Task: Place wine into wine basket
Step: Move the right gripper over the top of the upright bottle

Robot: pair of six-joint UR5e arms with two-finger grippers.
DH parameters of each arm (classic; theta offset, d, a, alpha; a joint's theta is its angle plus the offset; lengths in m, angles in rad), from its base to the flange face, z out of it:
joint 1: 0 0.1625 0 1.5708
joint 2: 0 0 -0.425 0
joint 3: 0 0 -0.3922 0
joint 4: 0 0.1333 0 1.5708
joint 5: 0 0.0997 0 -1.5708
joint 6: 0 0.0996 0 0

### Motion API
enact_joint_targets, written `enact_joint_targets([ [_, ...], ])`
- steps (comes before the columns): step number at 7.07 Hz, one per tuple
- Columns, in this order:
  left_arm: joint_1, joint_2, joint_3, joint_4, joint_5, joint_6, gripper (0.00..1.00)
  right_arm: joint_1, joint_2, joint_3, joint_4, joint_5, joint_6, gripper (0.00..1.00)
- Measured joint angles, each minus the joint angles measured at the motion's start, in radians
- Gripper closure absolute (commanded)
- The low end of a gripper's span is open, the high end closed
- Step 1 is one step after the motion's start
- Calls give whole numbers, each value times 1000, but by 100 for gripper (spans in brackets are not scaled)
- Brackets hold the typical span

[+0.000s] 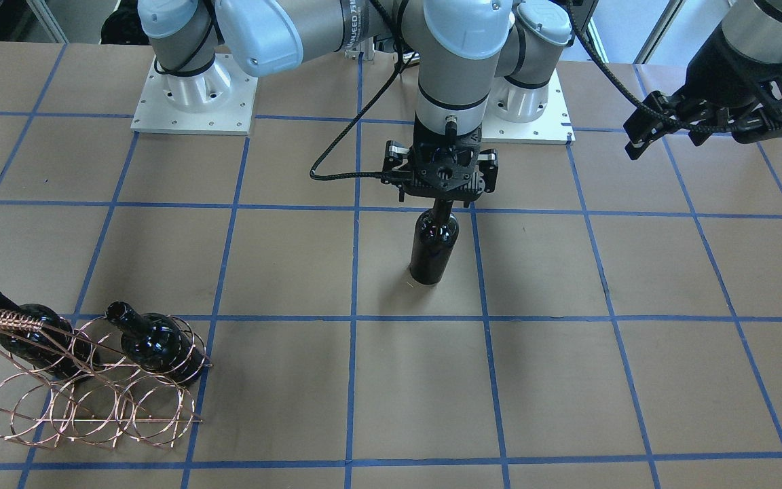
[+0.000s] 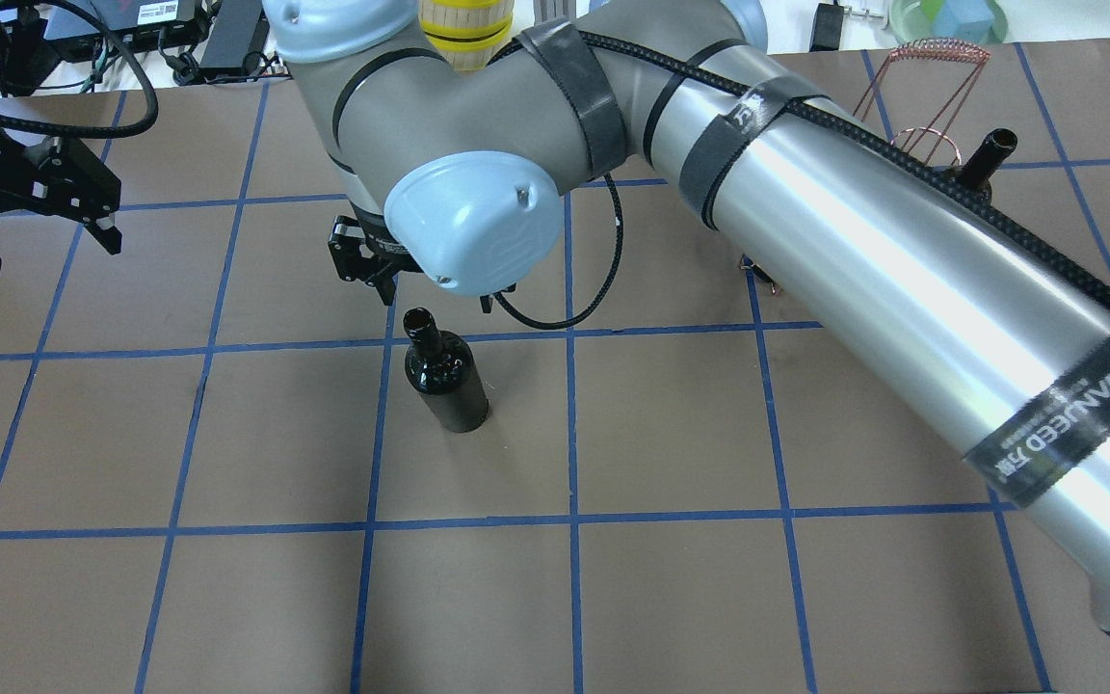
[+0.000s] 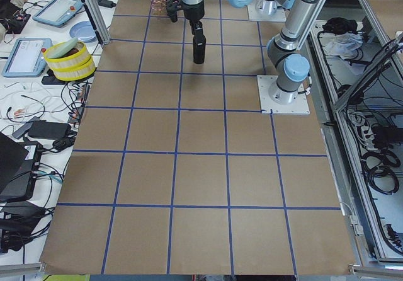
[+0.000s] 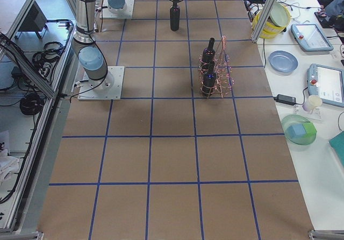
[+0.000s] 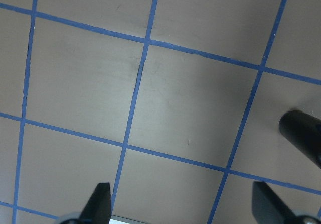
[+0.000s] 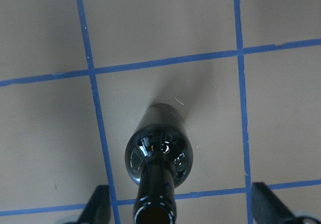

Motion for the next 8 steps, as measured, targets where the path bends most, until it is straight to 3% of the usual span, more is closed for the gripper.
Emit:
enact_joint_targets([
  [2,4,0,0,-1,4,1,0,28,13,17,-5,-10,-11,5],
  [3,4,0,-1,0,4,1,0,34,18,34,-14,-13,-16,25],
  [4,4,0,-1,1,4,1,0,37,21,46,-23,-15,-20,56],
  [5,4,0,-1,1,4,1,0,37,23,51,-27,-16,-21,61],
  [6,4,0,-1,1,5,1,0,37,24,53,-29,-12,-18,75],
  [8,5,-1,-1,0,5,1,0,37,25,54,-53,-5,-11,78],
])
